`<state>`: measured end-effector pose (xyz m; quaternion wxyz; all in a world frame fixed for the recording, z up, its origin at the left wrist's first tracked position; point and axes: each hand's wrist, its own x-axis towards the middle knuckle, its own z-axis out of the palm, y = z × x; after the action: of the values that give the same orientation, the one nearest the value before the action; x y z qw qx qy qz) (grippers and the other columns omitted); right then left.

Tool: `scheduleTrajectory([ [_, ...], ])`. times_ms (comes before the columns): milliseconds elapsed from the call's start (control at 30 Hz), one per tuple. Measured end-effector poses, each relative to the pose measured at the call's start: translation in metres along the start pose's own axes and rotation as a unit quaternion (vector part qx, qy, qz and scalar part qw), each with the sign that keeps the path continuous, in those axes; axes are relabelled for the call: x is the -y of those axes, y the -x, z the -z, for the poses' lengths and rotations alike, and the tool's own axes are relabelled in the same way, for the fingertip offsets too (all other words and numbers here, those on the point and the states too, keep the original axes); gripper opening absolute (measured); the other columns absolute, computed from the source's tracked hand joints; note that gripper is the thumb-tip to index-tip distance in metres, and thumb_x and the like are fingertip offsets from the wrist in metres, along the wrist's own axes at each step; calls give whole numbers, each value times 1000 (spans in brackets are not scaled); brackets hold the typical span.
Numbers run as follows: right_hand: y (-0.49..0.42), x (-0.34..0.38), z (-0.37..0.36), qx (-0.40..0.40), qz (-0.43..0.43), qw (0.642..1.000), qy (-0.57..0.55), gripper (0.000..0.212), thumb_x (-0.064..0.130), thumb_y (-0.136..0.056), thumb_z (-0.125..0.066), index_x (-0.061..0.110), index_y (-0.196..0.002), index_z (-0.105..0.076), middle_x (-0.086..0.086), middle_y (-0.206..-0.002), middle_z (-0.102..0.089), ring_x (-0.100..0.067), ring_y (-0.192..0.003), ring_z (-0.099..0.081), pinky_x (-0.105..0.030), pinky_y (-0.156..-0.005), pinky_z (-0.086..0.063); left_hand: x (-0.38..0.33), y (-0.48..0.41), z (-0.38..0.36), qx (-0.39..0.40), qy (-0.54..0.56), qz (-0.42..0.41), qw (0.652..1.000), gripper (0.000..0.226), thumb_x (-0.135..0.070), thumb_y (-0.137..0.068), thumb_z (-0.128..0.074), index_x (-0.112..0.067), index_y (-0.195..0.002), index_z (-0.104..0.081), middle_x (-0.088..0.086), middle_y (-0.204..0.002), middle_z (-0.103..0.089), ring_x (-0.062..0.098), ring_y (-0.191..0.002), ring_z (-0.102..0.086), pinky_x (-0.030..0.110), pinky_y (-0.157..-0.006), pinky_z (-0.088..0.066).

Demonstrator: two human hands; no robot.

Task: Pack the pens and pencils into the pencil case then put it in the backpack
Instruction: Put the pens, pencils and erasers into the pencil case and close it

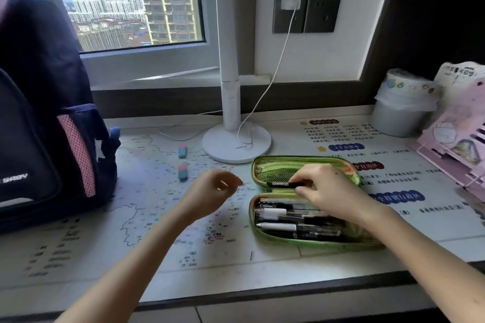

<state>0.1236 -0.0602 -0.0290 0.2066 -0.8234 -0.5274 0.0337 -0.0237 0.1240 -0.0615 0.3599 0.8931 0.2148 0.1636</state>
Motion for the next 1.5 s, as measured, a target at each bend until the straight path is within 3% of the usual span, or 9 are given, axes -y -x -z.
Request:
scheduleTrajectory([
  [133, -2, -1, 3, 25, -26, 999, 13, 25, 23, -86, -63, 19, -111, -67, 4, -110, -66, -12, -100, -59, -29, -90, -49, -2, 4, -11, 41, -17, -32, 998, 18, -20, -89, -58, -15, -101, -70, -2, -92, -64, 14, -83, -61, 27, -76, -50],
  [700, -33, 0, -10, 142, -1, 988, 65, 24, 13, -88, -57, 26, -103, -71, 12, -90, -61, -10, -84, -56, -25, -75, -48, 14, -1, -9, 7, 55, 0, 998, 16, -9, -87, -58, -17, -94, -69, -9, -93, -65, 3, -79, -59, 12, -68, -46],
  [833, -38, -2, -8, 158, 0, 986, 56, 25, 8, -82, -62, 27, -96, -72, 8, -84, -63, -6, -75, -55, -22, -65, -46, 31, -2, 5, -78, -2, 28, 997, 16, -10, -88, -57, -13, -99, -69, -2, -95, -66, 9, -81, -60, 13, -70, -46],
  [967, -44, 7, -2, 193, 3, 977, 85, 26, 3, -79, -60, 25, -87, -72, 8, -81, -61, -7, -72, -55, -24, -63, -48, 65, -11, 24, -236, -96, 128, 958, 23, -25, -91, -52, -6, -101, -63, 10, -92, -67, 25, -85, -60, 31, -68, -46],
  [1100, -59, 36, -4, 192, 43, 966, 165, 28, -3, -80, -50, 15, -82, -72, 1, -81, -67, -16, -73, -60, -33, -70, -55, 88, -31, 34, -226, -174, 214, 934, 39, -38, -89, -47, 0, -98, -53, 15, -93, -59, 30, -81, -54, 31, -61, -39],
  [1200, -86, 66, -21, 120, 90, 983, 111, 20, 6, -87, -50, 9, -93, -69, -8, -94, -69, -25, -87, -62, -41, -79, -53, 94, -42, 32, -219, -180, 204, 937, 31, -33, -86, -50, -3, -80, -53, 16, -82, -59, 32, -75, -55, 29, -53, -31],
  [1300, -125, 99, -52, 89, 92, 991, 30, 28, 21, -93, -49, 16, -118, -61, -8, -118, -63, -25, -108, -56, -35, -90, -47, 95, -46, 36, -206, -144, 220, 943, 34, -28, -84, -54, -8, -58, -46, 11, -58, -51, 32, -62, -50, 29, -45, -23],
  [1367, -154, 113, -78, 92, 60, 994, 0, 35, 25, -94, -47, 19, -128, -51, -9, -127, -58, -27, -115, -53, -36, -92, -44, 101, -47, 46, -201, -38, 254, 945, 39, -31, -81, -57, -10, -50, -49, 8, -51, -48, 27, -54, -46, 28, -49, -32],
  [1500, -206, 128, -123, 64, -21, 998, -17, 35, 28, -96, -38, 16, -128, -47, -14, -128, -53, -32, -115, -50, -35, -84, -42, 116, -31, 58, -305, 305, 260, 864, 27, -29, -79, -66, -8, -64, -59, 8, -66, -55, 20, -60, -51, 28, -61, -43],
])
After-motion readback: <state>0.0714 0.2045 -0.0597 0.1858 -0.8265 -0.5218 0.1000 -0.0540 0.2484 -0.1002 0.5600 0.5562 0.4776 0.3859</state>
